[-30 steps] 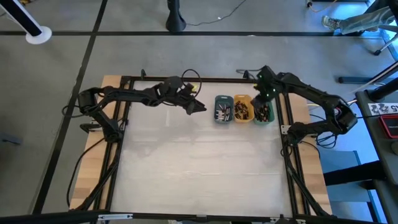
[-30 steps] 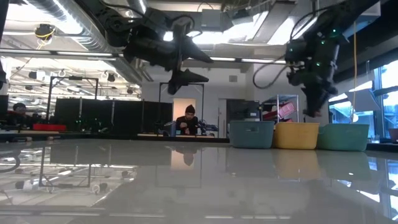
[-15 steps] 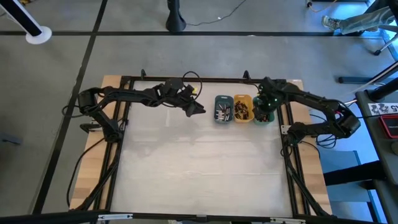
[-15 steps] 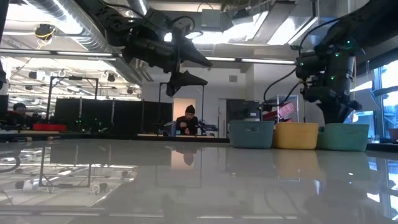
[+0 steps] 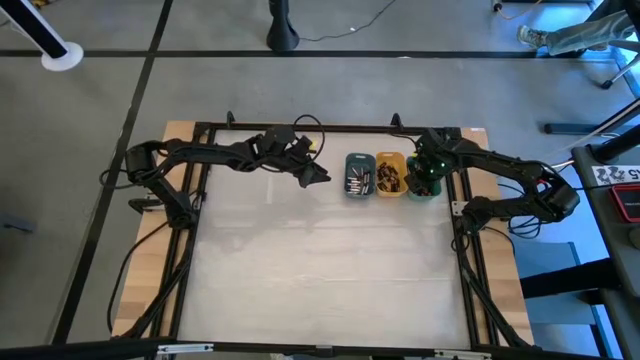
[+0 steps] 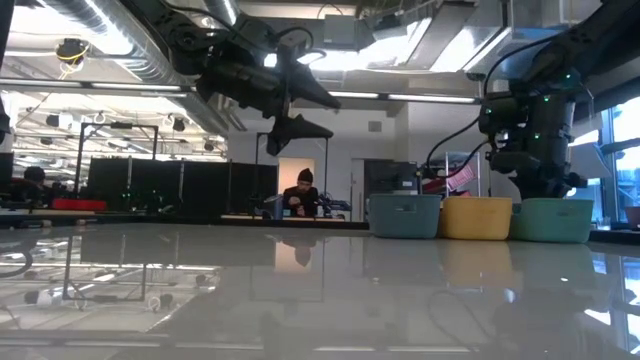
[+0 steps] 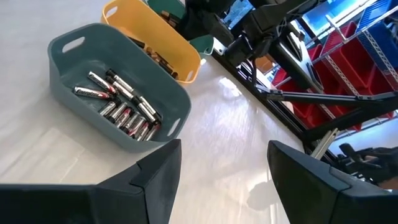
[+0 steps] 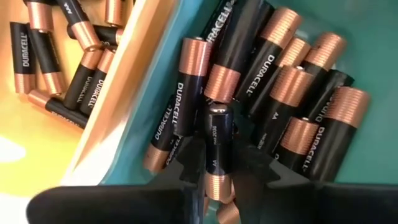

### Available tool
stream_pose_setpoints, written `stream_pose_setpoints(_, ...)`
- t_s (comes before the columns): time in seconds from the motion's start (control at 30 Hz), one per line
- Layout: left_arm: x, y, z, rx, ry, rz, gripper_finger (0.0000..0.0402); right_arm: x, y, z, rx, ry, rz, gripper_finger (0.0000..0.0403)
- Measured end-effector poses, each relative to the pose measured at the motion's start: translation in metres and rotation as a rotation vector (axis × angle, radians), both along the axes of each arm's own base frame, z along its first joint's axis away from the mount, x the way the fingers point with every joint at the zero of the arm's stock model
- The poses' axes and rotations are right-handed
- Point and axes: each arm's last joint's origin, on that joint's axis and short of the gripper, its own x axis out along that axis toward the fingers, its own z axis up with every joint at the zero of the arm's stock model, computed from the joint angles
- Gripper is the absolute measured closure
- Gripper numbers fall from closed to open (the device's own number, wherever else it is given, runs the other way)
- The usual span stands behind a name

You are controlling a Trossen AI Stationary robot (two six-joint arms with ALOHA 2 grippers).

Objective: Sort batteries
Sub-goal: Put the black into the green bin, then put the black battery into the yellow bin

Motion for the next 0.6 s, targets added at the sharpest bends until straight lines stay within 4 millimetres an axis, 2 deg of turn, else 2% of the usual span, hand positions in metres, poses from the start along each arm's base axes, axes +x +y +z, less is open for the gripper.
stream_pose_setpoints(0.2,0.0,0.0,0.0,-0.006,0.004,0.002,0.0174,0.0,0.0,0.0,0.005,-0.008,0.013,0.0336)
stream_pose_setpoints(0.43,0.0,0.0,0.0,-0.015,0.004,0.006,0.0174,0.0,0.0,0.001,0.009,-0.01,0.014,0.0262)
stream_pose_setpoints(0.6,-0.001,0.003,0.0,-0.027,0.004,0.014,0.0174,0.004,-0.004,0.017,0.011,-0.017,0.022,0.023)
